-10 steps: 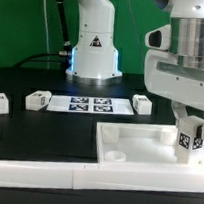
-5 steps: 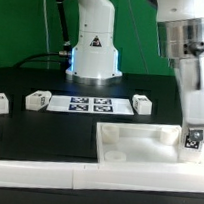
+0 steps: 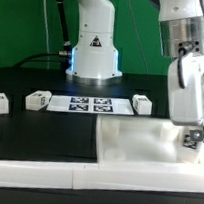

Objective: Assemble square table

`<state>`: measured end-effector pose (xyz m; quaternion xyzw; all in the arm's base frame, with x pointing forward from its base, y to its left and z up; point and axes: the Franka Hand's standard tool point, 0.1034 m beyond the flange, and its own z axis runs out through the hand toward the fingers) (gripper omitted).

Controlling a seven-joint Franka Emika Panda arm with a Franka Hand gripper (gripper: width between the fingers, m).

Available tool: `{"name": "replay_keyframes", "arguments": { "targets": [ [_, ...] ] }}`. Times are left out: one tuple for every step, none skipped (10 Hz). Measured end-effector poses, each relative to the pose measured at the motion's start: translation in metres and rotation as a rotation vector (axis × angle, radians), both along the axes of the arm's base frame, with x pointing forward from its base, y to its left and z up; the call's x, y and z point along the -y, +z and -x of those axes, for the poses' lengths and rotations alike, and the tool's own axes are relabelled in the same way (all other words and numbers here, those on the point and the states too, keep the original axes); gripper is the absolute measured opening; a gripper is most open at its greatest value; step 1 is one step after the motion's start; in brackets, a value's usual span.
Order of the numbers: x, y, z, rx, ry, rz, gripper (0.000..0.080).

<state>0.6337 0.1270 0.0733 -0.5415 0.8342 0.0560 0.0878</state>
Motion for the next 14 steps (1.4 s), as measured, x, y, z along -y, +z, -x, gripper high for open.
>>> {"name": "replay_keyframes", "arguments": {
  "targets": [
    [-0.001,-0.002,0.003,0.002,0.111,0.018,0.0359],
    [-0.002,-0.003,0.007,-0.005,0.291,0.047,0.0565],
    [-0.003,-0.001,0.005,0.026,0.494,0.08,0.0624],
    [-0.002,-0.002,0.005,0.03,0.494,0.075,0.0642],
    [-0.001,-0.002,0.005,0.045,0.591,0.084,0.0642],
    [-0.001,-0.002,0.005,0.059,0.672,0.089,0.0648],
    [0.0,-0.002,0.005,0.073,0.768,0.096,0.0648],
    [0.009,-0.003,0.005,0.07,0.974,0.128,0.0649],
    [0.014,-0.002,-0.001,0.085,1.136,0.165,0.0649],
    [0.011,-0.002,-0.001,0.094,1.16,0.171,0.0649],
    [0.011,-0.003,-0.001,0.09,1.132,0.169,0.0627],
    [0.011,-0.003,-0.001,0.09,1.132,0.17,0.0485],
    [0.01,-0.003,-0.001,0.082,1.065,0.164,0.0485],
    [0.012,-0.004,0.0,0.065,0.985,0.159,0.0292]
  ]
}}
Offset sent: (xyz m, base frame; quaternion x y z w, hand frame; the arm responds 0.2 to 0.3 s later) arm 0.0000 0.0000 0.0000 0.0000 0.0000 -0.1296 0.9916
